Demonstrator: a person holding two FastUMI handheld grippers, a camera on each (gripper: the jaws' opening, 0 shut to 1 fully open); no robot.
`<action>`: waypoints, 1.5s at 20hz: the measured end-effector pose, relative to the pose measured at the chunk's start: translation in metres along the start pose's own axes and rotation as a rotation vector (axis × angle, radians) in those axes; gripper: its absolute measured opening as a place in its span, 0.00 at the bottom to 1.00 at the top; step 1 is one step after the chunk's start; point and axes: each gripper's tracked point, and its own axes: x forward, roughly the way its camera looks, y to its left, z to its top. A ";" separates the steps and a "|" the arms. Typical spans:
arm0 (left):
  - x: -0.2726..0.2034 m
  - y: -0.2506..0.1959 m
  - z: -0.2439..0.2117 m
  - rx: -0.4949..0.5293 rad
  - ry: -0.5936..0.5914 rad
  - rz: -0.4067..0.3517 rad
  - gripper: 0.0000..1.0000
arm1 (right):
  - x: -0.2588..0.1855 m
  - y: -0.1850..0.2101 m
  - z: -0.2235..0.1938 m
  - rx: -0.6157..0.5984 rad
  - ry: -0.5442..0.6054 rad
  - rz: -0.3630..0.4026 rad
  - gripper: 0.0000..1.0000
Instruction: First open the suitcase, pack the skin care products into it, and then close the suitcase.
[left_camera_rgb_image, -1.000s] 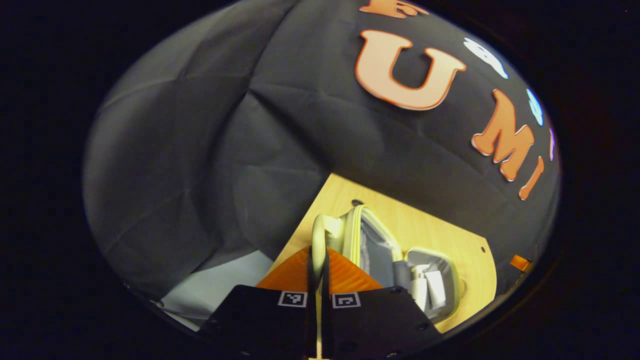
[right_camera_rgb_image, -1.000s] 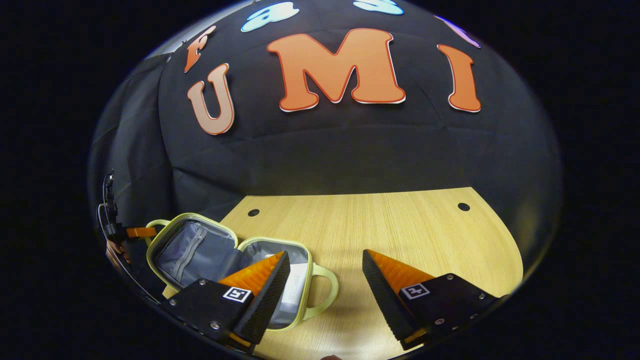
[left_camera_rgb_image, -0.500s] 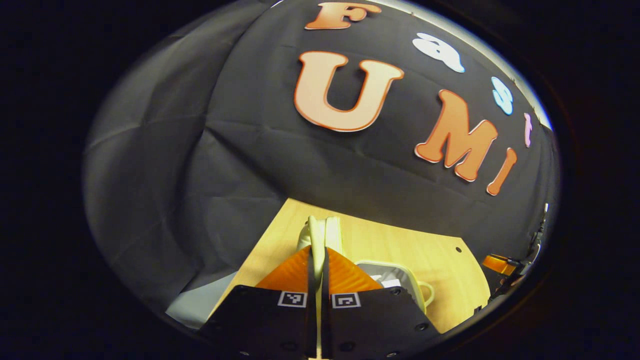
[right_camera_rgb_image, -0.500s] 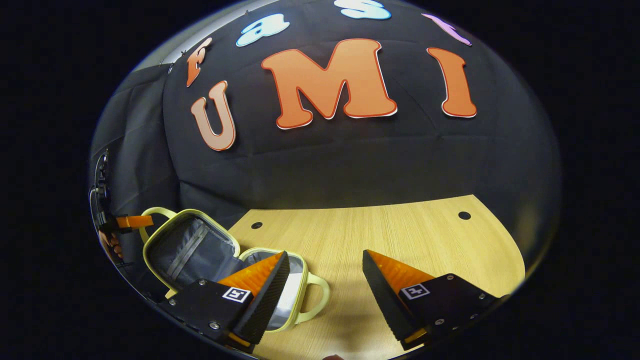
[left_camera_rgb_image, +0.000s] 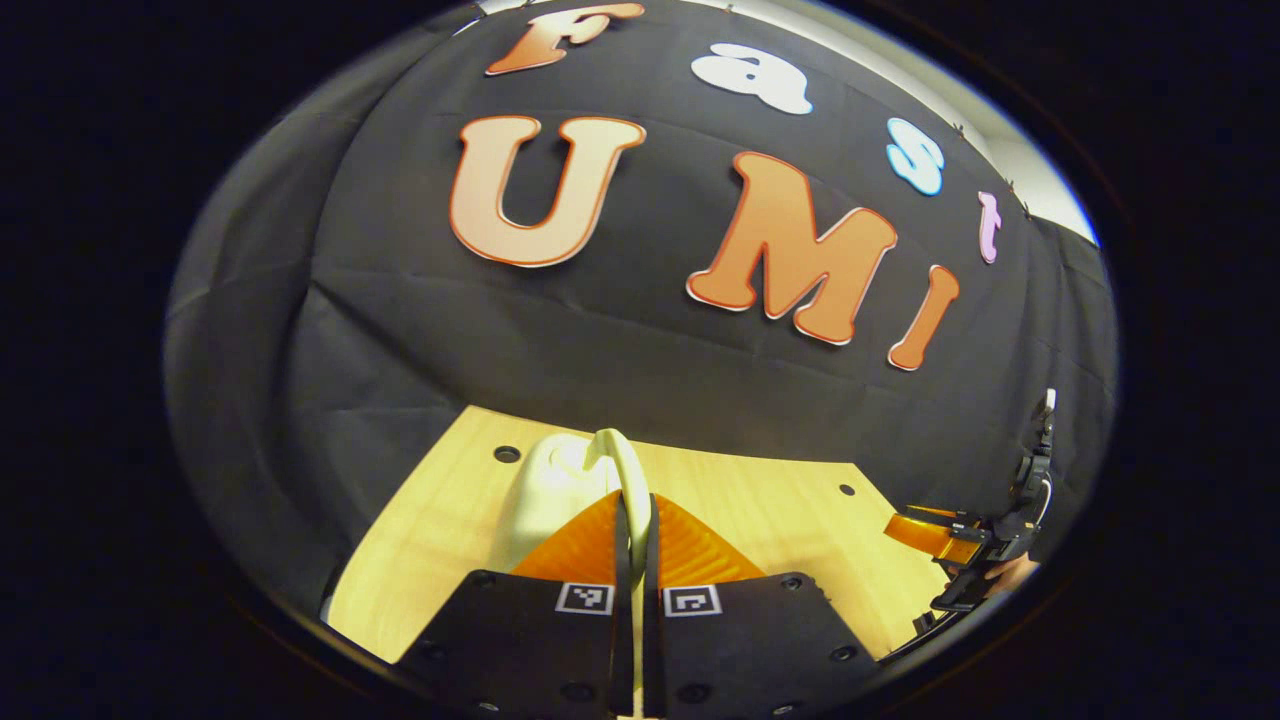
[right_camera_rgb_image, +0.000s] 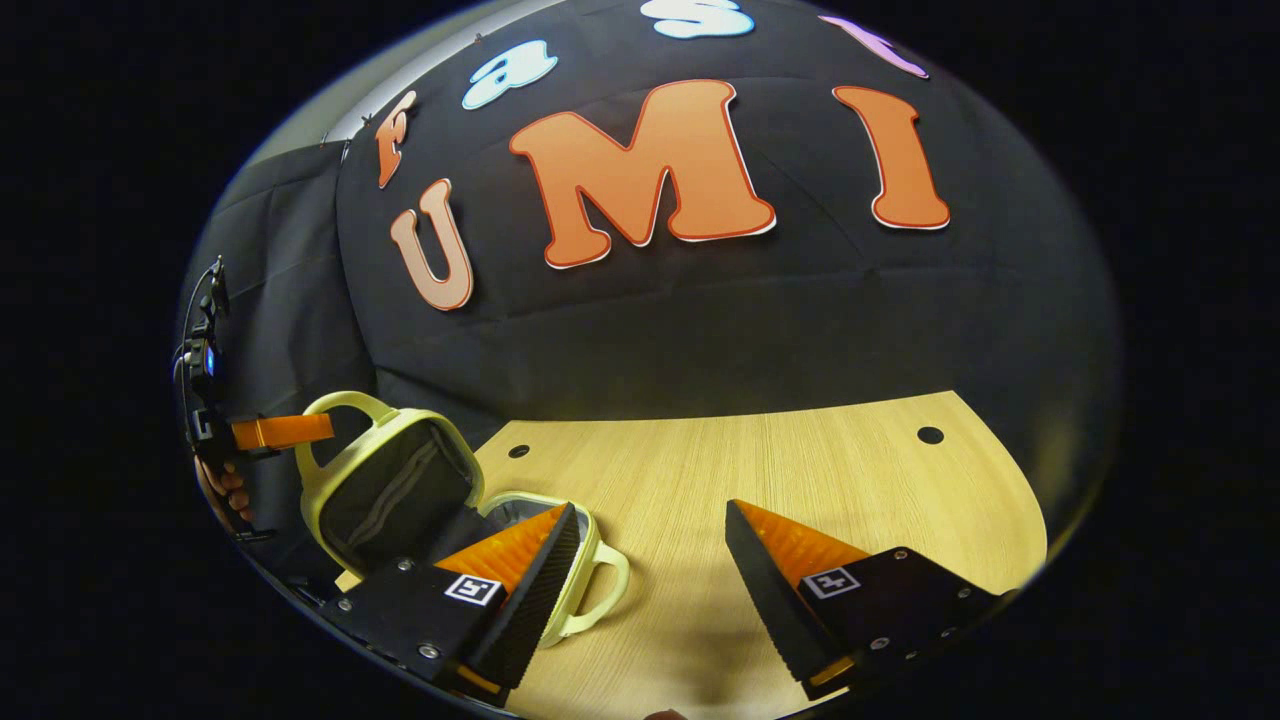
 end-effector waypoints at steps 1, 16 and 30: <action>0.003 -0.012 -0.005 0.016 0.010 -0.007 0.04 | -0.002 -0.005 0.001 0.000 -0.004 0.004 0.94; 0.089 -0.140 -0.139 0.137 0.203 -0.087 0.04 | -0.035 -0.060 0.001 -0.029 -0.045 0.002 0.94; 0.122 -0.182 -0.177 0.333 0.194 -0.050 0.53 | -0.064 -0.088 0.015 -0.085 -0.120 -0.074 0.94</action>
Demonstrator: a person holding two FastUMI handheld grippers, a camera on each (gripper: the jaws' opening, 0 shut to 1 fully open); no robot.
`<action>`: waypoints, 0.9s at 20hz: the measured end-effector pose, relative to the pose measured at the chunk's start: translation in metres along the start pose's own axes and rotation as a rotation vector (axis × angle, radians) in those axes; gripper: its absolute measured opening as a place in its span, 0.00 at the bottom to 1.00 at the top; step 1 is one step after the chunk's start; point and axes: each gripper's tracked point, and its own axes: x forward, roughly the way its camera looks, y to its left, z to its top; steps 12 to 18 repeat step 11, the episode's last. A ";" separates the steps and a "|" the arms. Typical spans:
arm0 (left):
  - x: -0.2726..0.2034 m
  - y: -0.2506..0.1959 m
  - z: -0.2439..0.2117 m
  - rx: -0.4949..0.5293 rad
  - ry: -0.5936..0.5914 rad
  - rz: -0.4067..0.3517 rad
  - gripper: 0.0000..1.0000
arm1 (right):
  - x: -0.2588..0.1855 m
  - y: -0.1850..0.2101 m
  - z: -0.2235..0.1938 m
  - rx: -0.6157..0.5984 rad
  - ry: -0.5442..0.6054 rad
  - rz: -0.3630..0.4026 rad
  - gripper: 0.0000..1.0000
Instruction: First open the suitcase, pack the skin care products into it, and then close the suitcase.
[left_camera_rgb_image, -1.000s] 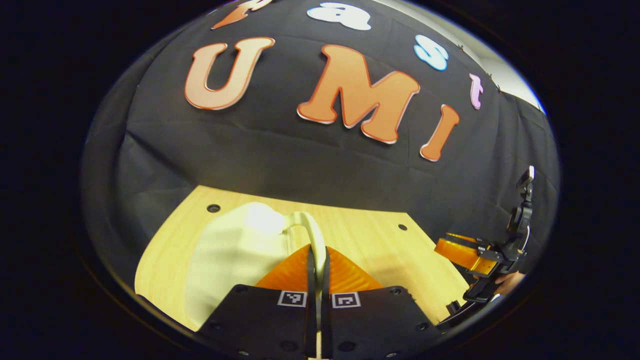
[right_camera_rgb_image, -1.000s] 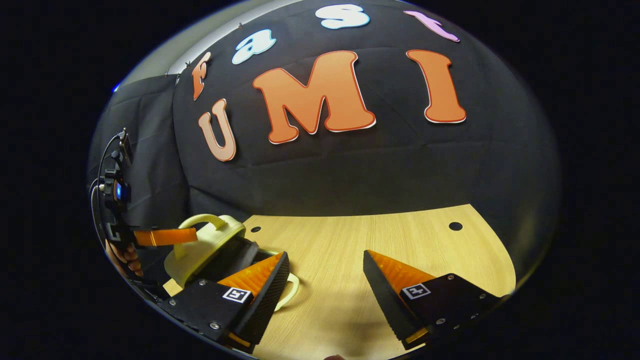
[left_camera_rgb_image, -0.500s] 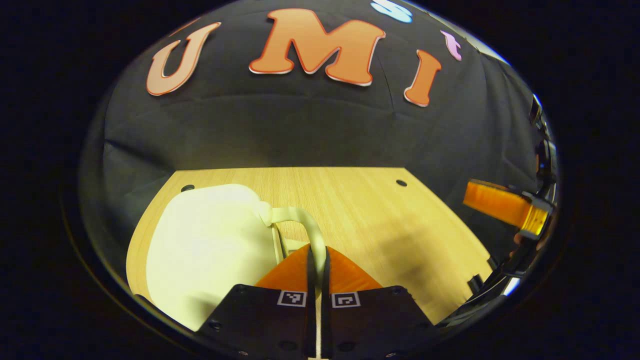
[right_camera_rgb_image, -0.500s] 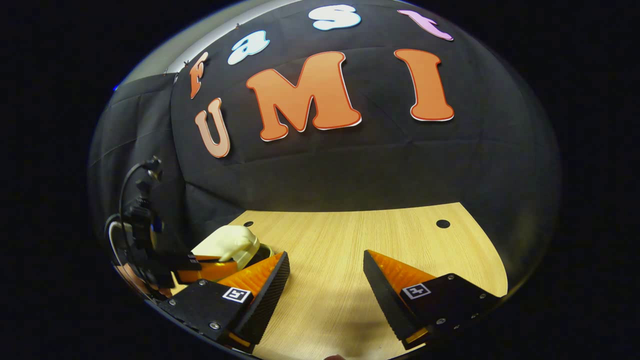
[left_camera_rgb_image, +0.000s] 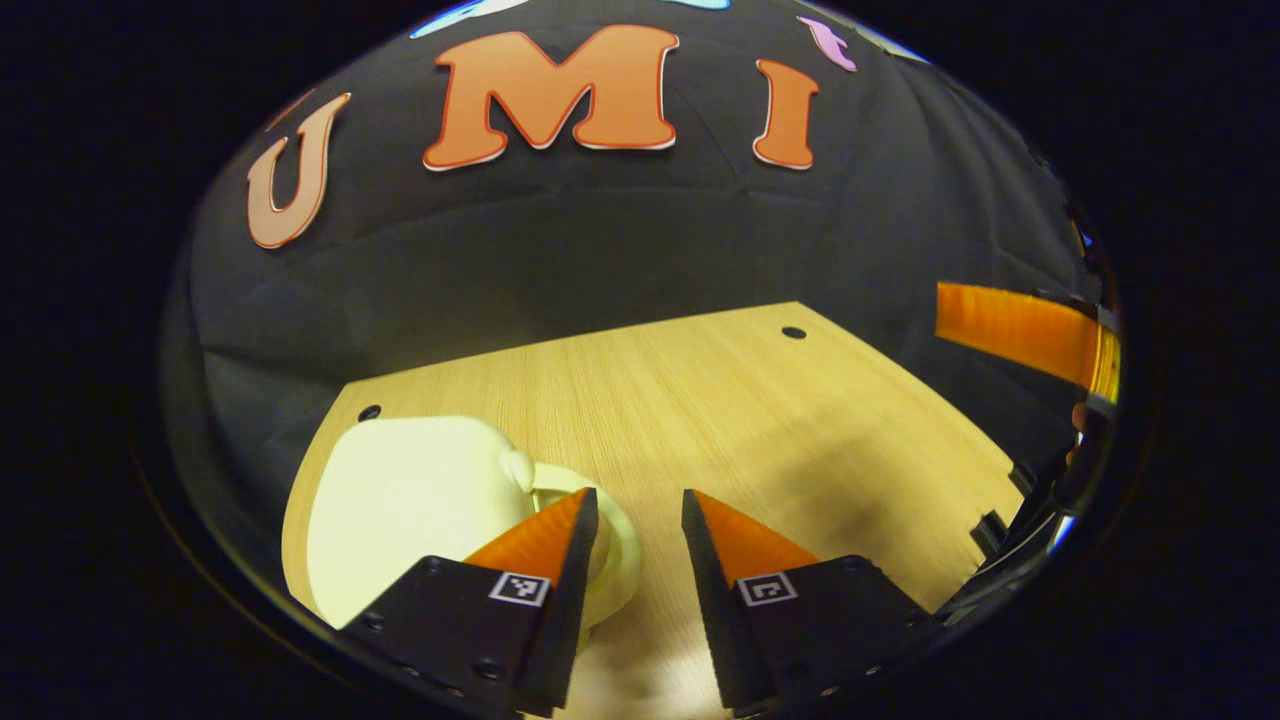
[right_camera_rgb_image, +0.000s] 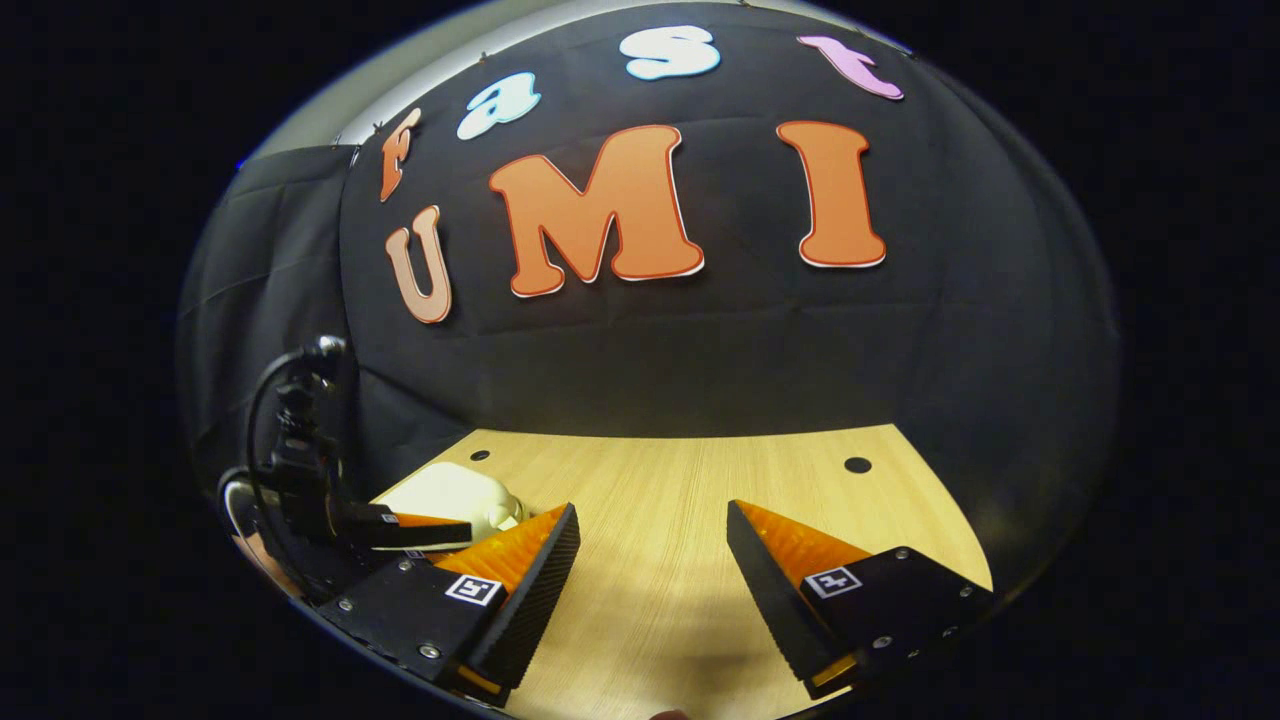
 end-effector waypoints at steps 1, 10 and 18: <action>-0.002 -0.001 0.008 -0.021 -0.035 0.013 0.69 | -0.002 0.002 0.006 -0.013 -0.021 -0.001 0.94; -0.053 -0.004 0.075 -0.096 -0.404 0.187 0.97 | -0.017 0.029 0.054 -0.088 -0.193 0.044 0.95; -0.060 -0.003 0.082 -0.095 -0.428 0.205 0.98 | -0.018 0.033 0.054 -0.077 -0.192 0.056 0.95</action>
